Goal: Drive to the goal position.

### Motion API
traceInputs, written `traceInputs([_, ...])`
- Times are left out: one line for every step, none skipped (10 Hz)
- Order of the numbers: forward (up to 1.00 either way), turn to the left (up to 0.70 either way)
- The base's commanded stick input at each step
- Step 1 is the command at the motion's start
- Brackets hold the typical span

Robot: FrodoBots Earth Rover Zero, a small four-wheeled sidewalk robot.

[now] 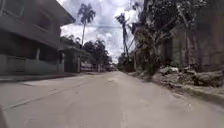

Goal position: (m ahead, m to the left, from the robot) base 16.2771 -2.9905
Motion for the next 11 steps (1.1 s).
traceInputs([0.5, -0.05])
traceInputs([0.5, -0.05])
traceInputs([0.5, -0.05])
traceInputs([0.5, -0.05])
traceInputs([0.5, -0.05])
traceInputs([0.5, -0.05])
traceInputs([0.5, -0.05])
traceInputs([0.5, -0.05])
traceInputs([0.5, -0.05])
traceInputs([0.5, -0.05])
traceInputs([0.5, -0.05])
